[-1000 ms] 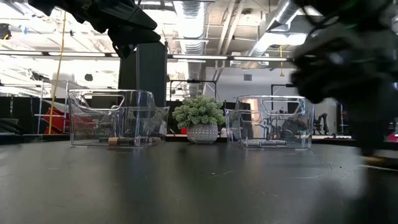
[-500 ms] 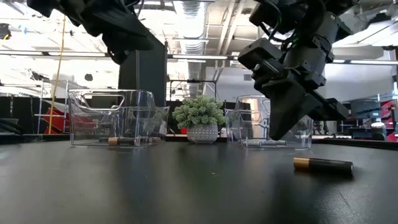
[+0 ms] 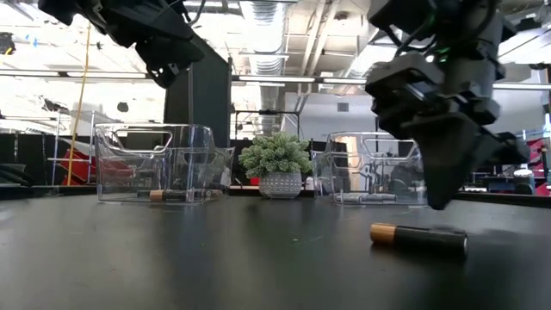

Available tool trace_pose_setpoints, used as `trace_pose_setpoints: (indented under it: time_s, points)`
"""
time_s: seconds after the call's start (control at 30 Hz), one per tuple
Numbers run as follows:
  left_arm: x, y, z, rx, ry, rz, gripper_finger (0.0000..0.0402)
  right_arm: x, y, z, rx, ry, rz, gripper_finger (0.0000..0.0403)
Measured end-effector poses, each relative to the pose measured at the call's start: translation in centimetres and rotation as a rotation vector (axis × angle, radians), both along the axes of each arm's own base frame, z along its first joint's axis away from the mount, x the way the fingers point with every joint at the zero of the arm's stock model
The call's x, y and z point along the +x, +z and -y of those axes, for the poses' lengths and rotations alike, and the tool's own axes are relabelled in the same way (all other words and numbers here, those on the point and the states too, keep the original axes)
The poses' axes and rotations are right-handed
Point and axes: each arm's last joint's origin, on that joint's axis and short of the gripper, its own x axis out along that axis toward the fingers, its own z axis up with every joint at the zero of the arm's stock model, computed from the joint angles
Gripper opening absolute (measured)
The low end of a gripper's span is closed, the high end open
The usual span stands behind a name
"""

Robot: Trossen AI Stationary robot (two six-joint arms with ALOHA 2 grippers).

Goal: Sort batteries
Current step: Put the black-brown battery into the left transparent bin

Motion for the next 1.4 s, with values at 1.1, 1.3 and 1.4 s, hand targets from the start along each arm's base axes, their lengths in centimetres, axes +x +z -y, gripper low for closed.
trace_pose_setpoints:
  time_s: [1.1, 1.3, 1.4]
  points:
    - [0.2, 0.7, 0.3, -0.083, 0.011, 0.055, 0.0192, -2.6, 0.0, -5.6, 0.056, -0.094, -0.058, 0.0020]
    - [0.2, 0.9, 0.7, -0.001, 0.004, 0.110, 0.0255, -2.6, 0.0, -5.6, 0.060, -0.103, -0.058, 0.0020]
    - [0.2, 0.8, 0.8, 0.073, 0.083, 0.116, 0.0274, -2.6, 0.0, -5.6, 0.051, -0.108, -0.051, 0.0020]
